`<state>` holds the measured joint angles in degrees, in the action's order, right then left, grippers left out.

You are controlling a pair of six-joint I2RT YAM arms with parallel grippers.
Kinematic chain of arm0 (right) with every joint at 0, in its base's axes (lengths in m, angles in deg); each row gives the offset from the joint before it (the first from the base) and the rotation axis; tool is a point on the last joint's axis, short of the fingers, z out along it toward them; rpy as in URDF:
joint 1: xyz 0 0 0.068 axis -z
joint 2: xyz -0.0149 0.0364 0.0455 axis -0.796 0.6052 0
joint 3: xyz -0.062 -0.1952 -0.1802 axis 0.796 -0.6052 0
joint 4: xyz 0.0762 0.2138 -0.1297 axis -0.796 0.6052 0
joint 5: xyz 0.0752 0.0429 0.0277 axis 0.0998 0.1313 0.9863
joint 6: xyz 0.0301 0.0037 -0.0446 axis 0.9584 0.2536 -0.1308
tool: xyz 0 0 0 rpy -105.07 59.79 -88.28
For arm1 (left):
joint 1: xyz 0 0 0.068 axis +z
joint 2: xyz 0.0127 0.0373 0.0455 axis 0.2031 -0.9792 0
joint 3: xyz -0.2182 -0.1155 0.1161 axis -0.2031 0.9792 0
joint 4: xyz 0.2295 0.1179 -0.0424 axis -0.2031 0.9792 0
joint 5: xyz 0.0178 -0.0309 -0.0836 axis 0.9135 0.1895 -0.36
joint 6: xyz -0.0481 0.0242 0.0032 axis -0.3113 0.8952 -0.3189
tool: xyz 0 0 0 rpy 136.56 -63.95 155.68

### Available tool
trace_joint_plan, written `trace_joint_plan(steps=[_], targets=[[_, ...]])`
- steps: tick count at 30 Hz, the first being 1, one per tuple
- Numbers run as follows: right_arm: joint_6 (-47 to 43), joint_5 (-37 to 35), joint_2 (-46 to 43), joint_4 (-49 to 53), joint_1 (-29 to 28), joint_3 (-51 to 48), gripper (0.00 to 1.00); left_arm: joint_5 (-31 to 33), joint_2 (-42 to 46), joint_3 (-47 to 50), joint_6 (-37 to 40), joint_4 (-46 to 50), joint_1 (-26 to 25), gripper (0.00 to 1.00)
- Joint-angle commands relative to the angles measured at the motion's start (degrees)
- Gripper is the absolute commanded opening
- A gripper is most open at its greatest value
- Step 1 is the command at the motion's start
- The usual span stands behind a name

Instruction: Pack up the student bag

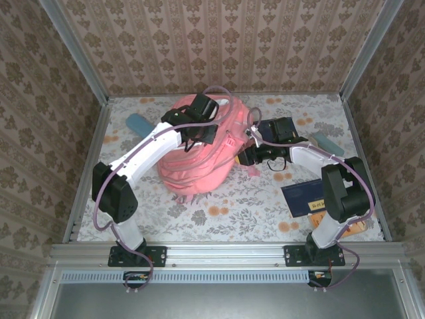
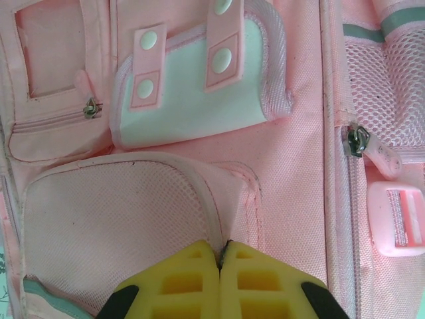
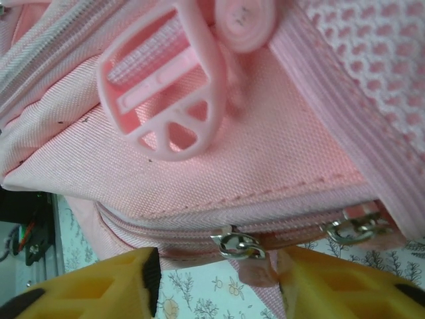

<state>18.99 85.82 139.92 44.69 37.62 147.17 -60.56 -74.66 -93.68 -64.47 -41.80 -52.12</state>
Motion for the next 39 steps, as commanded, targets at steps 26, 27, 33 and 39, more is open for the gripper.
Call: trace_joint_plan(steps=[26, 27, 33, 39], targets=[[7.4, -26.6, -12.7, -11.7, -17.6, -13.4, 0.00, -4.0, -0.1, 2.7, -14.2, -15.7, 2.2, 0.00], [7.8, -27.4, -13.3, -12.8, -17.6, -13.9, 0.00, -4.6, -0.1, 2.6, -14.2, -15.6, 2.3, 0.00], [14.0, -29.2, -16.6, -18.5, -12.1, -15.6, 0.00, -12.5, 1.5, 3.2, -11.2, -14.7, 5.1, 0.25], [18.5, -27.5, -15.6, -20.0, -6.5, -14.5, 0.00, -16.6, 5.0, 6.1, 0.9, -12.5, 7.0, 0.60]])
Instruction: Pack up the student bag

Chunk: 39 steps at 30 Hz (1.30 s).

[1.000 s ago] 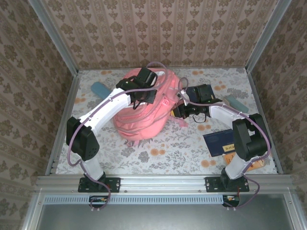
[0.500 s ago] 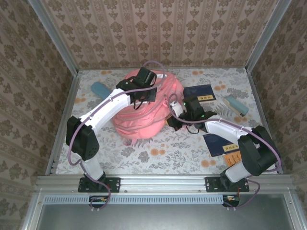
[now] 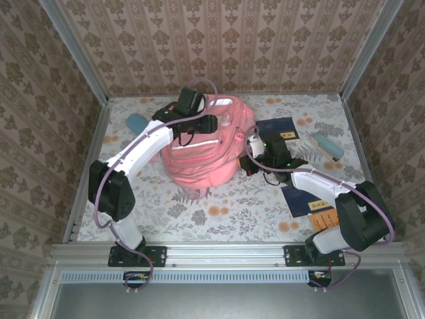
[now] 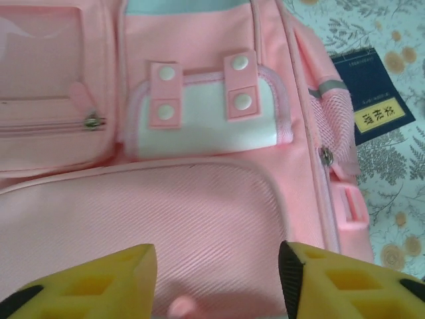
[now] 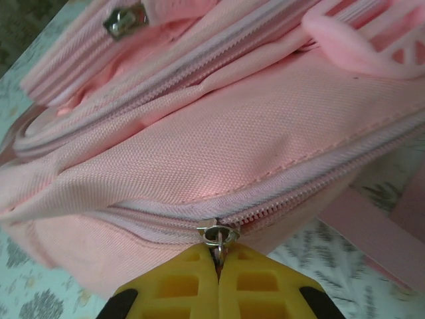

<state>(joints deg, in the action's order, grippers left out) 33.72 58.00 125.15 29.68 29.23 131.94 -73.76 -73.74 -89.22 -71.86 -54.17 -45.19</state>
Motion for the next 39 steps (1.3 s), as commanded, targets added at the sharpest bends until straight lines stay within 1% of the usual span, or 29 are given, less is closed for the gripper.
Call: trace_joint_plan(steps=[1, 7, 13, 17, 22, 24, 27, 30, 33, 39], targets=[[4.0, 0.5, -0.4, -5.0, 2.4, 0.9, 0.00, -3.7, 4.8, 2.5, 10.8, 0.1, 0.0, 0.62], [2.9, 0.6, 1.8, -3.9, 3.5, 1.4, 0.00, -7.8, 7.0, 8.8, 26.7, 1.0, -0.5, 0.68], [2.2, 0.7, 2.1, -3.0, 4.1, 1.8, 0.00, -8.3, 2.8, 8.2, 39.5, 3.9, -3.7, 0.68], [2.0, 0.9, 2.4, -2.8, 4.3, 1.8, 0.00, -7.2, -0.7, 6.7, 43.1, 4.0, -5.4, 0.65], [1.9, 1.2, 2.3, -2.6, 4.3, 1.7, 0.00, -7.9, -4.9, 4.0, 44.4, 4.8, -6.3, 0.60], [1.8, 1.2, 2.2, -2.5, 4.3, 1.6, 0.00, -6.7, -6.1, 3.3, 44.4, 4.8, -6.6, 0.59], [1.7, 1.3, 1.9, -2.6, 4.3, 1.4, 0.00, -2.4, -7.9, 2.3, 43.3, 4.2, -6.7, 0.52], [1.4, 1.3, 1.6, -2.7, 4.4, 1.0, 0.00, 0.8, -9.2, 1.7, 41.8, 2.8, -6.7, 0.40], [1.0, 1.5, 1.3, -3.0, 4.3, 0.3, 0.00, 0.9, -9.3, 2.3, 40.1, 0.1, -6.5, 0.28], [0.1, 4.3, -0.1, -4.5, 4.2, -2.2, 0.00, -1.6, -7.2, 4.9, 34.3, -7.2, -6.1, 0.01]])
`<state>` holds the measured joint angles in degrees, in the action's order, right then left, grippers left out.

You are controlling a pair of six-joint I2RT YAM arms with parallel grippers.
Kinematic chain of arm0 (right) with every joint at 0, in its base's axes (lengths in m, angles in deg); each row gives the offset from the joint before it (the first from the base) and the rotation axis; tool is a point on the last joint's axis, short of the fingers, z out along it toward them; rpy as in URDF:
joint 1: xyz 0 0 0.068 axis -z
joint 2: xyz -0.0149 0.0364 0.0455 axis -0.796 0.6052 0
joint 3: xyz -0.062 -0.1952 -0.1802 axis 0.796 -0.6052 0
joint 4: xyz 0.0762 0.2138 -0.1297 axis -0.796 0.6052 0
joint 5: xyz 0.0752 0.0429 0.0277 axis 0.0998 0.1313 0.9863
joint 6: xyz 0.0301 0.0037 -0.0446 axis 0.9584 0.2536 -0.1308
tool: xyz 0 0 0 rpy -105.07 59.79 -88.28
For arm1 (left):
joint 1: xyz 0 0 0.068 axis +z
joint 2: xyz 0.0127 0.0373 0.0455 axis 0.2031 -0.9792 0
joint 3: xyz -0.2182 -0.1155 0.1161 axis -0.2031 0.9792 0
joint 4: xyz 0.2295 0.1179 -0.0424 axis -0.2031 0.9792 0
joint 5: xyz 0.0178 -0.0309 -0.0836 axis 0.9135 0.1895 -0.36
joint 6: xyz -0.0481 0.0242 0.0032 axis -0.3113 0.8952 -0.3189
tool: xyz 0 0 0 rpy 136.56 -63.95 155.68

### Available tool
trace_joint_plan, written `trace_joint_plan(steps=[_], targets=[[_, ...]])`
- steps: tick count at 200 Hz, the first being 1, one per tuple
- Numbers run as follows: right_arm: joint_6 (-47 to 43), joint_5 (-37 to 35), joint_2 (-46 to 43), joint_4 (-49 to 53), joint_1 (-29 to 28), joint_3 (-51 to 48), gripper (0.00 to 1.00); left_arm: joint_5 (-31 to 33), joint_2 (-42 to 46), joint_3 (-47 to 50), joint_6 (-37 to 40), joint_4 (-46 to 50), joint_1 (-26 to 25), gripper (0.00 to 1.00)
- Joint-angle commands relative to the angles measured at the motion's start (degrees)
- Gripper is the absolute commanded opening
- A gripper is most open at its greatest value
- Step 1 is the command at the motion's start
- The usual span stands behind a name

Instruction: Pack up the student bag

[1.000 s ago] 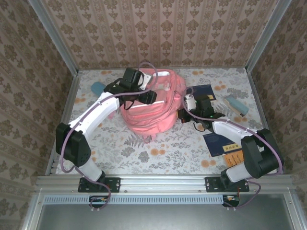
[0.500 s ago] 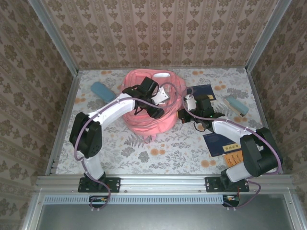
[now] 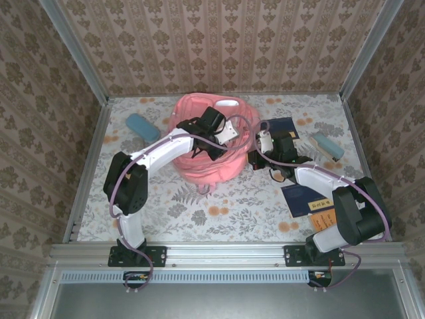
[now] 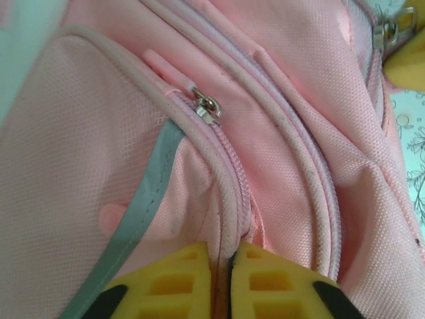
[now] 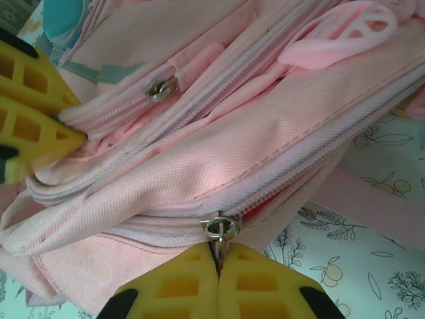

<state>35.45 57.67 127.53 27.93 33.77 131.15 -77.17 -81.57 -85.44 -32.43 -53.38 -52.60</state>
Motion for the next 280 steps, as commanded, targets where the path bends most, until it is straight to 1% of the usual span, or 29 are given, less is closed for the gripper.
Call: trace_joint_plan(steps=[1, 23, 44, 73, 104, 119, 129, 135, 154, 155, 159, 169, 173, 174, 186, 198, 206, 228, 253, 275, 280], targets=[[-1.9, 5.0, -2.7, -2.9, -0.6, -1.8, 0.00, 1.7, 1.0, 1.6, -6.4, -9.1, 1.4, 0.00], [-3.1, 5.5, -3.3, -2.8, -2.2, -2.7, 0.00, 2.0, 1.6, 2.3, -10.9, -12.1, 1.5, 0.00], [-3.5, 5.6, -3.6, -3.3, -4.9, -3.4, 0.00, 5.0, 1.9, 2.5, -15.4, -14.1, 1.5, 0.00], [-2.3, 7.2, -3.9, -6.4, -8.8, -4.9, 0.00, 8.3, 2.0, 2.4, -19.5, -15.6, 1.6, 0.00], [-0.4, 9.9, -1.9, -9.9, -13.3, -5.3, 0.00, 5.5, 1.7, 2.0, -22.3, -16.6, 2.2, 0.00], [2.8, 10.8, -0.9, -13.3, -14.0, -5.7, 0.00, 3.2, 2.0, 2.4, -23.6, -17.4, 2.9, 0.00], [6.4, 9.3, -1.0, -15.0, -13.9, -6.2, 0.00, 2.1, 2.5, 2.9, -24.4, -18.1, 3.5, 0.00], [9.2, 7.4, -1.5, -15.2, -13.7, -6.3, 0.03, 1.4, 2.8, 3.3, -24.7, -18.6, 3.8, 0.00], [17.2, 0.8, -4.4, -14.9, -12.7, -7.4, 0.16, -0.4, 4.3, 5.1, -24.9, -19.8, 4.5, 0.00], [17.9, 0.2, -6.0, -14.9, -12.6, -7.7, 0.19, -0.5, 4.5, 5.2, -24.9, -19.9, 4.5, 0.00], [19.1, -0.7, -6.9, -14.8, -12.4, -8.0, 0.23, -0.9, 4.8, 5.6, -24.8, -20.1, 4.6, 0.00], [22.7, -4.8, -10.2, -13.4, -11.9, -8.9, 0.42, -2.1, 5.5, 6.7, -24.3, -20.7, 4.8, 0.00], [23.5, -5.8, -11.1, -12.7, -11.7, -9.1, 0.46, -2.5, 5.8, 7.1, -24.2, -20.9, 4.8, 0.00], [24.0, -6.4, -11.7, -12.1, -11.6, -9.1, 0.49, -2.5, 5.8, 7.1, -24.2, -21.0, 4.9, 0.00], [27.6, -10.1, -14.7, -7.5, -10.6, -8.5, 0.60, -3.2, 6.4, 8.0, -23.7, -21.1, 4.9, 0.00], [32.1, -13.0, -16.5, -2.5, -9.2, -7.0, 0.62, -3.7, 6.8, 8.7, -23.5, -21.1, 4.9, 0.00], [34.6, -13.0, -17.0, -0.6, -8.2, -6.2, 0.62, -4.0, 7.3, 9.1, -23.4, -21.3, 4.9, 0.00], [41.7, -10.2, -15.5, 3.2, -5.7, -3.3, 0.62, -5.0, 8.6, 10.4, -23.4, -22.4, 4.9, 0.00], [48.0, -6.1, -10.1, 6.3, -4.7, 1.8, 0.63, -6.1, 10.1, 11.4, -23.3, -23.2, 4.9, 0.00], [50.5, -1.7, -5.2, 5.6, -4.6, 6.1, 0.61, -7.0, 11.0, 11.9, -23.0, -23.3, 4.9, 0.00], [51.2, -0.7, -2.9, 4.7, -4.6, 6.8, 0.60, -7.2, 11.1, 12.0, -22.9, -23.1, 4.9, 0.00]])
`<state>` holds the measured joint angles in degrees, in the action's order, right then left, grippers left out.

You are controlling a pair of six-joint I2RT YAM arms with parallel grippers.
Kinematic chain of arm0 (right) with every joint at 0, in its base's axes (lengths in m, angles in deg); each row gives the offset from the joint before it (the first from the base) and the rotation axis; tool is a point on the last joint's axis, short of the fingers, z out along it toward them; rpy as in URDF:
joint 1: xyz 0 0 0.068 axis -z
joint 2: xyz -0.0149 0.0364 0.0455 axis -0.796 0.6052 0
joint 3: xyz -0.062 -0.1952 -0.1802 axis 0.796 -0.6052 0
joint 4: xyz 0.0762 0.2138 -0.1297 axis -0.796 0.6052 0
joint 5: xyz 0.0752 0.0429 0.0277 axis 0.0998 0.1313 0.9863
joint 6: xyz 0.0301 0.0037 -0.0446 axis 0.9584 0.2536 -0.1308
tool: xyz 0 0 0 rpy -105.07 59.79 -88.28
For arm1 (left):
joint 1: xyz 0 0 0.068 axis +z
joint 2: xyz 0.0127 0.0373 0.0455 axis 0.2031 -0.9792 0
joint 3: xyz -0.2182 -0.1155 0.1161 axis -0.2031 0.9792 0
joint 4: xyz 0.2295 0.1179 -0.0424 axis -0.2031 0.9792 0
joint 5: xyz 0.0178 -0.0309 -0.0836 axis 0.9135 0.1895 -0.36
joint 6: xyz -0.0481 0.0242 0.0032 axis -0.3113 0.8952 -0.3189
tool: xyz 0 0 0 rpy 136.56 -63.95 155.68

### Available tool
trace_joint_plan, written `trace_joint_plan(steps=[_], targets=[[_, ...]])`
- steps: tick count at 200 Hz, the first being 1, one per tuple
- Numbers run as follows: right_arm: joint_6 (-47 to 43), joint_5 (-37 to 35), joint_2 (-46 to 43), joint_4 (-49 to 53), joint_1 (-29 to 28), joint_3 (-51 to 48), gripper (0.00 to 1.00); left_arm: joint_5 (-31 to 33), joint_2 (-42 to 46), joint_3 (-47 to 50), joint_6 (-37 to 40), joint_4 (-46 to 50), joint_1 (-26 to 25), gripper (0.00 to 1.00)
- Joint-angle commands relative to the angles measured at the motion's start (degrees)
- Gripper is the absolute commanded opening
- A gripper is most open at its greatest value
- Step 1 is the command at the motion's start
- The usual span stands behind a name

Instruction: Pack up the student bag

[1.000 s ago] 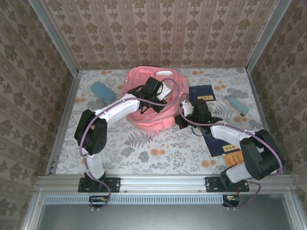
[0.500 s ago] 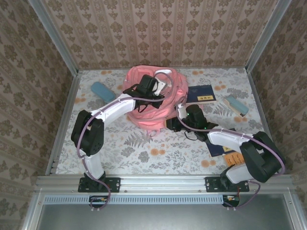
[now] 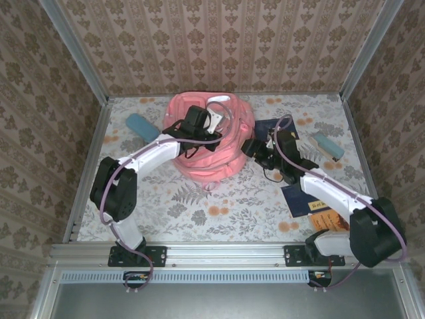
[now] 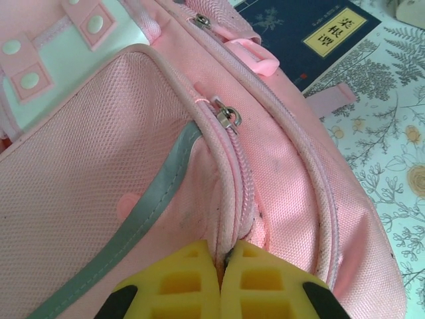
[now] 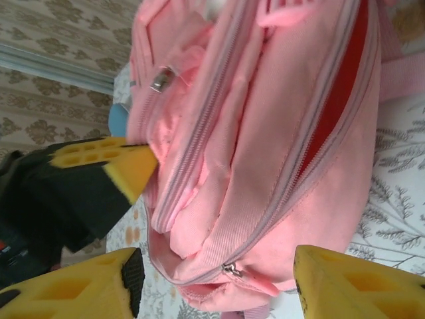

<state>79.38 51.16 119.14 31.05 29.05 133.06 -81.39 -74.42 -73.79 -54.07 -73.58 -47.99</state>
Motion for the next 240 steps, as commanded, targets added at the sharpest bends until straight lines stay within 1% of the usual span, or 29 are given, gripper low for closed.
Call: trace_joint_plan(steps=[1, 21, 25, 36, 64, 74, 83, 86, 88, 91, 101, 111, 132, 139, 146, 164, 174, 196, 220, 240], targets=[[7.5, 6.2, 5.9, 1.0, 0.1, 5.1, 0.60, -3.1, 4.0, 0.3, -1.2, -3.0, 0.3, 0.00], [9.8, 8.4, 9.5, -3.0, -0.4, 6.4, 0.56, -3.4, 4.4, 0.5, -0.9, -2.6, 0.3, 0.00], [9.9, 8.5, 10.0, -3.0, -0.5, 6.7, 0.56, -3.5, 4.5, 0.5, -1.0, -2.6, 0.3, 0.00], [9.8, 9.0, 11.7, -3.0, -1.1, 7.7, 0.50, -3.5, 4.7, 0.6, -1.0, -2.3, 0.3, 0.00], [10.3, 9.7, 14.3, -2.7, -1.9, 8.6, 0.45, -3.3, 5.3, 0.9, -1.2, -2.3, 0.3, 0.00], [10.5, 10.1, 14.8, -3.8, -2.1, 8.4, 0.39, -2.8, 5.5, 0.7, -1.5, -1.8, 0.3, 0.00], [10.6, 10.5, 15.2, -5.4, -2.2, 8.2, 0.30, -2.0, 5.8, 0.4, -2.2, -0.9, 0.3, 0.00], [10.7, 10.8, 15.4, -6.1, -2.2, 8.2, 0.26, -1.6, 5.9, 0.3, -2.5, -0.6, 0.3, 0.00], [10.7, 10.9, 15.4, -6.3, -2.2, 8.2, 0.25, -1.3, 6.0, 0.3, -2.9, -0.3, 0.3, 0.00], [10.7, 11.0, 15.6, -6.7, -2.3, 8.3, 0.22, -0.8, 6.2, 0.3, -3.3, 0.0, 0.4, 0.02], [10.7, 11.5, 16.0, -8.3, -2.5, 8.5, 0.14, 1.4, 7.1, 0.2, -5.3, 1.7, 0.5, 0.14], [10.6, 11.9, 16.5, -10.2, -2.7, 8.9, 0.08, 3.9, 8.4, 0.2, -7.4, 4.3, 0.6, 0.26], [10.1, 12.6, 18.0, -12.9, -3.6, 11.1, 0.04, 9.3, 12.7, 2.4, -12.2, 8.9, 1.1, 0.49], [9.9, 12.9, 18.7, -13.5, -3.8, 12.1, 0.03, 10.5, 14.7, 3.7, -14.1, 10.2, 1.2, 0.53], [10.0, 13.1, 19.2, -14.1, -4.2, 13.1, 0.03, 11.3, 16.7, 5.0, -15.6, 11.3, 1.3, 0.55], [10.2, 13.3, 20.6, -15.5, -5.1, 15.6, 0.03, 10.6, 22.0, 8.8, -18.5, 13.0, 1.2, 0.59], [10.2, 13.5, 21.5, -16.3, -5.7, 17.0, 0.03, 9.9, 24.8, 11.2, -21.4, 13.6, 1.1, 0.61], [10.8, 14.4, 23.2, -19.4, -6.7, 19.2, 0.03, 6.5, 28.9, 16.1, -26.7, 12.5, 0.2, 0.61], [12.2, 16.2, 25.0, -22.4, -7.5, 21.1, 0.03, 6.9, 30.9, 19.6, -31.2, 10.8, -2.2, 0.62], [12.6, 17.2, 25.8, -22.4, -7.9, 22.6, 0.02, 5.8, 30.4, 21.8, -34.2, 7.1, -3.6, 0.58]])
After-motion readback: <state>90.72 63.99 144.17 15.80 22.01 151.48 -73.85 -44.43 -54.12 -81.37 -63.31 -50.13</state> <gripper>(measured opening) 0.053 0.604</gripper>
